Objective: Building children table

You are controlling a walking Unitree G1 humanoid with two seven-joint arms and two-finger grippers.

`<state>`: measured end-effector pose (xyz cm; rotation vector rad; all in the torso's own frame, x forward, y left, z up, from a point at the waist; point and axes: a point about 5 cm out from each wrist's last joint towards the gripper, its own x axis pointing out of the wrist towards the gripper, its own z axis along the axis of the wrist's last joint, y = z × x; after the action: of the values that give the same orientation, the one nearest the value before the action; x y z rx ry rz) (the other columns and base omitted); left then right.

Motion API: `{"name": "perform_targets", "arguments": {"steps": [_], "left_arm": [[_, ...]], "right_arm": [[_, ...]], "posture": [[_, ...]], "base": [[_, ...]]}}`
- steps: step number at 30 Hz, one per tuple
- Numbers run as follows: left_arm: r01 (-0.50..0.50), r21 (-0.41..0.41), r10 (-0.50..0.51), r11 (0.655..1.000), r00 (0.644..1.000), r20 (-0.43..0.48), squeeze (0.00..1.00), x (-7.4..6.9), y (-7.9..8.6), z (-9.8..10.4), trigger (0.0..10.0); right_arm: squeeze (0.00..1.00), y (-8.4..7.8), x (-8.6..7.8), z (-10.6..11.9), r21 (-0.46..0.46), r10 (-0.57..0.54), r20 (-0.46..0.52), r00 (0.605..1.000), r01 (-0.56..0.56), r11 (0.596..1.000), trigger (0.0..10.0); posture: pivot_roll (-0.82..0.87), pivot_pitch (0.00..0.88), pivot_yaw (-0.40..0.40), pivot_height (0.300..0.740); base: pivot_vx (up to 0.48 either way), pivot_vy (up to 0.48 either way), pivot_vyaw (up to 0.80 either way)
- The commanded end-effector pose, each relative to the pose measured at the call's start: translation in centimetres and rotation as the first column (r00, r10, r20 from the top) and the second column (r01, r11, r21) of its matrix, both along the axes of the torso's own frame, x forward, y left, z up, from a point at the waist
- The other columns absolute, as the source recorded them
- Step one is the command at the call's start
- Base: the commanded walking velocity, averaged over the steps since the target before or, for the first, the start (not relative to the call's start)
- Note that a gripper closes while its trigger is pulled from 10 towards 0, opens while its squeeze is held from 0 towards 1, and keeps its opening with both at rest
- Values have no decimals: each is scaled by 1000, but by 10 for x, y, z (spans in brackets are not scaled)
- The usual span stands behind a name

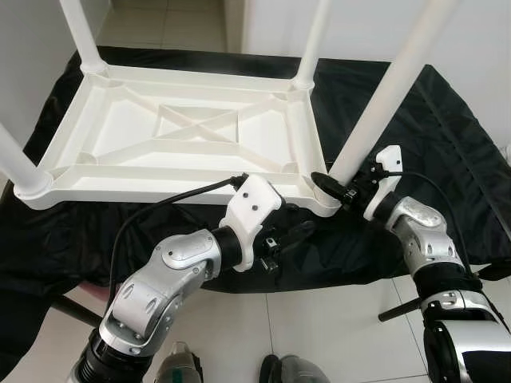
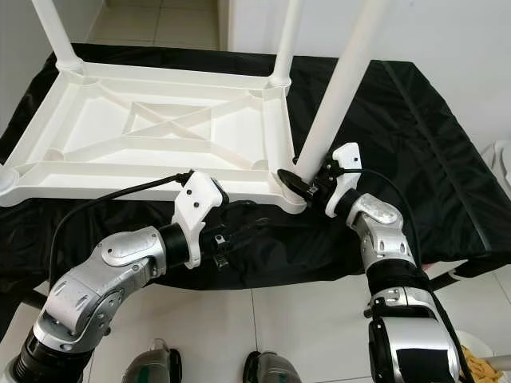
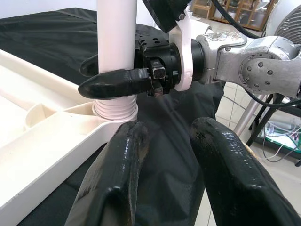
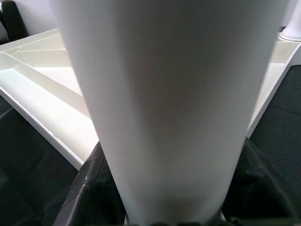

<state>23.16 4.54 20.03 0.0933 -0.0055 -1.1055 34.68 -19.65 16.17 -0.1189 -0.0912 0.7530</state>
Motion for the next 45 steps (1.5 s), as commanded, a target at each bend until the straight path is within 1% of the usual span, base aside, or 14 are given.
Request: {"name": "perform_targets", "arguments": {"steps": [1, 16, 20, 22, 23, 29, 32, 33, 35, 36, 37, 39, 40, 45], "left_arm": [[-17, -3, 17, 1000, 1000, 7, 0, -1, -2, 2, 10000], [-14, -5, 14, 1000, 1000, 0, 0, -1, -3, 1, 10000], [-12, -2, 12, 1000, 1000, -1, 0, -1, -2, 0, 10000], [-12, -2, 12, 1000, 1000, -1, 0, -1, -2, 0, 10000], [-9, -1, 9, 1000, 1000, -1, 0, 0, -2, 1, 10000], [-5, -2, 5, 1000, 1000, -1, 0, 0, -3, 1, 10000], [-2, -4, 2, 1000, 1000, -2, 0, 0, -3, 1, 10000], [-2, -4, 2, 1000, 1000, -2, 0, 0, -3, 1, 10000], [-1, -5, 1, 1000, 1000, -3, 0, 0, -4, 1, 10000], [-1, -5, 1, 1000, 1000, -3, 0, 0, -4, 1, 10000], [0, -6, 0, 1000, 1000, -4, 0, 0, -4, 1, 10000], [0, -6, 0, 1000, 1000, -4, 0, 0, -4, 1, 10000], [1, -7, -1, 1000, 1000, -6, 0, 0, -4, 1, 10000], [3, -11, -3, 1000, 1000, -8, 0, 0, -5, 1, 10000]], "right_arm": [[0, -7, -3, -2, -11, -16, 0, 1000, 16, 1000, 10000], [0, 9, -9, -9, 42, -295, 1, 956, 295, 955, 10000], [0, 17, -13, -6, 120, -417, -23, 909, 416, 901, 10000], [0, 17, -13, -6, 120, -417, -23, 909, 416, 901, 10000], [0, 19, -14, -5, 166, -507, -70, 859, 511, 843, 10000], [0, 25, -16, -5, 196, -620, -112, 777, 628, 753, 10000], [0, 31, -18, -7, 212, -710, -138, 691, 721, 660, 10000], [0, 31, -18, -7, 212, -710, -138, 691, 721, 660, 10000], [0, 33, -20, -8, 202, -780, -160, 605, 794, 574, 10000], [0, 33, -20, -8, 202, -780, -160, 605, 794, 574, 10000], [0, 33, -21, -8, 202, -814, -178, 553, 830, 520, 10000], [0, 33, -21, -8, 202, -814, -178, 553, 830, 520, 10000], [0, 35, -21, -9, 191, -835, -185, 518, 852, 487, 10000], [0, 42, -21, -10, 177, -838, -199, 508, 860, 479, 10000]], "posture": [[52, 103, -60, 740], [47, 97, -65, 740], [46, 87, -64, 740], [46, 87, -64, 740], [45, 82, -62, 740], [42, 77, -62, 740], [43, 69, -61, 740], [43, 69, -61, 740], [42, 64, -62, 740], [42, 64, -62, 740], [42, 61, -63, 740], [42, 61, -63, 740], [42, 61, -63, 740], [44, 56, -69, 740]], "base": [[0, 0, 0], [0, 0, 0], [0, 0, 0], [0, 0, 0], [0, 0, 0], [0, 0, 0], [0, 0, 0], [0, 0, 0], [0, 0, 0], [0, 0, 0], [0, 0, 0], [0, 0, 0], [0, 0, 0], [0, 0, 0]]}}
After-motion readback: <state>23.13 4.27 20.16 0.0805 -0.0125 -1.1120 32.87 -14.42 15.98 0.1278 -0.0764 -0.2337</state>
